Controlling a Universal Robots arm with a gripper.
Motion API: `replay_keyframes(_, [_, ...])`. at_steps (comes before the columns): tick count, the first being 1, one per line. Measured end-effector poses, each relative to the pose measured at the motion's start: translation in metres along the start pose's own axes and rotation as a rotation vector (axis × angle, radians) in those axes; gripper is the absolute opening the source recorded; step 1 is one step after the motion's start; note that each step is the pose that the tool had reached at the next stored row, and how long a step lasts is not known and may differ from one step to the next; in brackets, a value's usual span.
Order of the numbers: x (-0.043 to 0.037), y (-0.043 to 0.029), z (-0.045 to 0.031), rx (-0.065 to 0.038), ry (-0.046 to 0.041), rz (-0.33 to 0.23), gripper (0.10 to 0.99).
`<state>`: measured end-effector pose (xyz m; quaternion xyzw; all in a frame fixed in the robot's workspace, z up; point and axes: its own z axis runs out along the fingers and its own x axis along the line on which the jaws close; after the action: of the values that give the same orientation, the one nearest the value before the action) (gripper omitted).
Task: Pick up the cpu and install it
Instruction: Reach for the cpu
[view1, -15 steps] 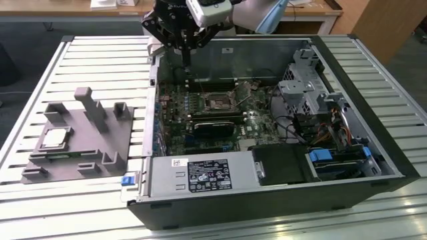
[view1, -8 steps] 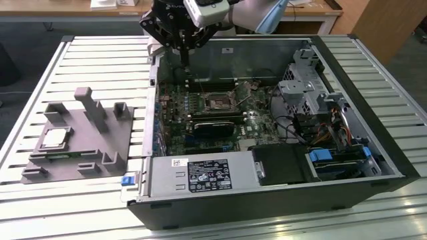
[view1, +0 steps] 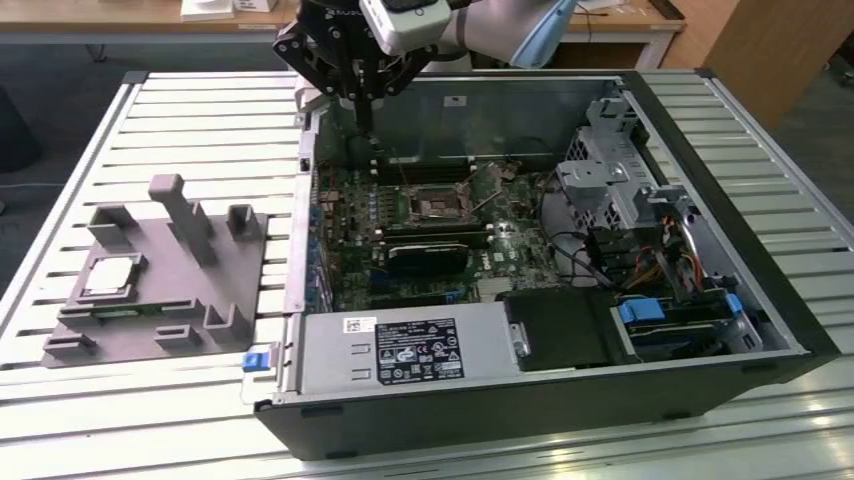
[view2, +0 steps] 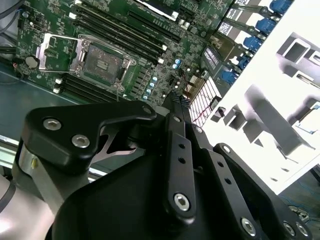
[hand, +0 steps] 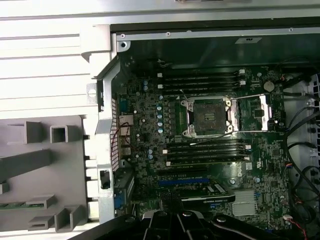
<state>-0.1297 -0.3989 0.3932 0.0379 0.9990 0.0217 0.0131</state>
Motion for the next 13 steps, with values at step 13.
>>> replay_keyframes(13, [0.0062,-0.0005,0.0003,0.000,0.0000,0.000,0.106])
